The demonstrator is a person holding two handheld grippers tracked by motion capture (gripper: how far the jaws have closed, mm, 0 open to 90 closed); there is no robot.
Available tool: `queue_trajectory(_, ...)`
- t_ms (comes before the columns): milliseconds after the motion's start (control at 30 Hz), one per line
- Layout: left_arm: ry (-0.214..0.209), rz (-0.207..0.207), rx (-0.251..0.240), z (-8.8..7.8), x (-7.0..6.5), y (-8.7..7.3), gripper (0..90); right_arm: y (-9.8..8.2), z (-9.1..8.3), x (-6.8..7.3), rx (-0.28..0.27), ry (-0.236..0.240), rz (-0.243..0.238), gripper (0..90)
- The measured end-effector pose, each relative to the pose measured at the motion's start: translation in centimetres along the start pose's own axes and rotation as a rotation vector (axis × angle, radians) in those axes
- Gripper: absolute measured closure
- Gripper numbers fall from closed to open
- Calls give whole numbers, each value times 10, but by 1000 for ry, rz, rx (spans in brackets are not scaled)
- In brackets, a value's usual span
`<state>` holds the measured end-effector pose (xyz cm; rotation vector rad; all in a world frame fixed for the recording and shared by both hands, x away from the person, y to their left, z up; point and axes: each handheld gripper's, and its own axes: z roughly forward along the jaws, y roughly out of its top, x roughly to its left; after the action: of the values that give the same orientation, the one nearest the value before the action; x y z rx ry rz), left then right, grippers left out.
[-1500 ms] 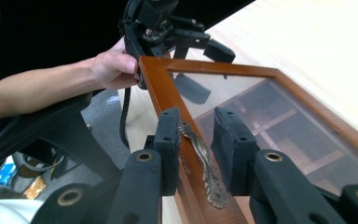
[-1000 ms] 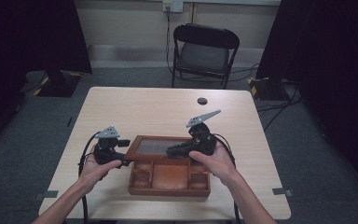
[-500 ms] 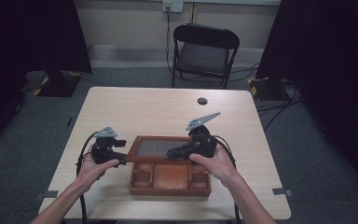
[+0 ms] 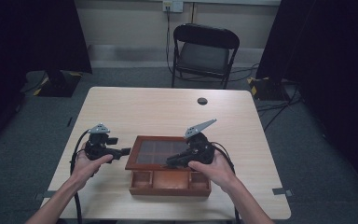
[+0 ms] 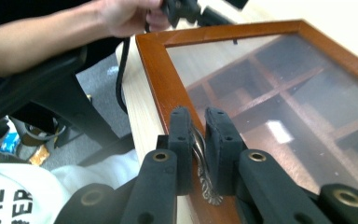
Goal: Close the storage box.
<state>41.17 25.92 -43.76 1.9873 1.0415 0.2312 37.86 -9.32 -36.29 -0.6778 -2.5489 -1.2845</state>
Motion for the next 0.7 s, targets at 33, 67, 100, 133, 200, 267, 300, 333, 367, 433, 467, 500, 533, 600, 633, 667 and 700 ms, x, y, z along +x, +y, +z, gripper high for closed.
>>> queue_trajectory(33, -1, 1, -1, 0, 0, 0, 178, -2, 2, 0, 5, -2, 0, 816)
queue_trajectory(67, 1, 3, -2, 0, 0, 0, 178, -4, 4, 0, 12, 1, 0, 816)
queue_trajectory(100, 0, 5, -5, 0, 1, 1, 178, -6, 5, 0, 19, 0, 2, 816)
queue_trajectory(133, 3, 4, -6, -1, 0, 1, 178, -7, 7, 1, 24, -3, -1, 817)
queue_trajectory(200, 6, 1, -10, -2, 1, 1, 178, -11, 11, 0, 35, -1, 1, 817)
queue_trajectory(267, 8, -1, -6, -2, 2, 1, 178, -15, 14, 0, 47, -5, -2, 817)
queue_trajectory(300, 10, -4, -5, -2, 2, 1, 178, -16, 16, 0, 57, -6, -6, 818)
queue_trajectory(333, 13, -3, -5, -2, 2, 1, 179, -18, 18, 0, 65, -9, -6, 818)
queue_trajectory(367, 15, -5, -4, -2, 3, 1, 180, -19, 19, 0, 70, -7, -4, 818)
queue_trajectory(433, 17, -4, -7, -3, 4, 1, 179, -22, 22, -1, 78, -2, -5, 819)
queue_trajectory(467, 18, -10, -9, -3, 4, 1, 180, -23, 23, -1, 84, 2, -2, 819)
queue_trajectory(500, 17, -9, -9, -4, 5, 1, 180, -24, 25, -1, 90, 2, -4, 820)
queue_trajectory(533, 16, -13, -14, -4, 6, 1, 180, -25, 27, -1, 102, -2, -5, 820)
queue_trajectory(600, 17, -18, -14, -5, 6, 1, 180, -27, 30, -2, 112, -6, -10, 820)
queue_trajectory(633, 20, -17, -13, -5, 6, 1, 180, -29, 32, -2, 115, -1, -5, 820)
queue_trajectory(667, 19, -17, -14, -5, 7, 1, 180, -31, 33, -3, 122, -2, -6, 821)
queue_trajectory(700, 21, -20, -13, -5, 7, 1, 180, -33, 36, -4, 130, 2, -2, 821)
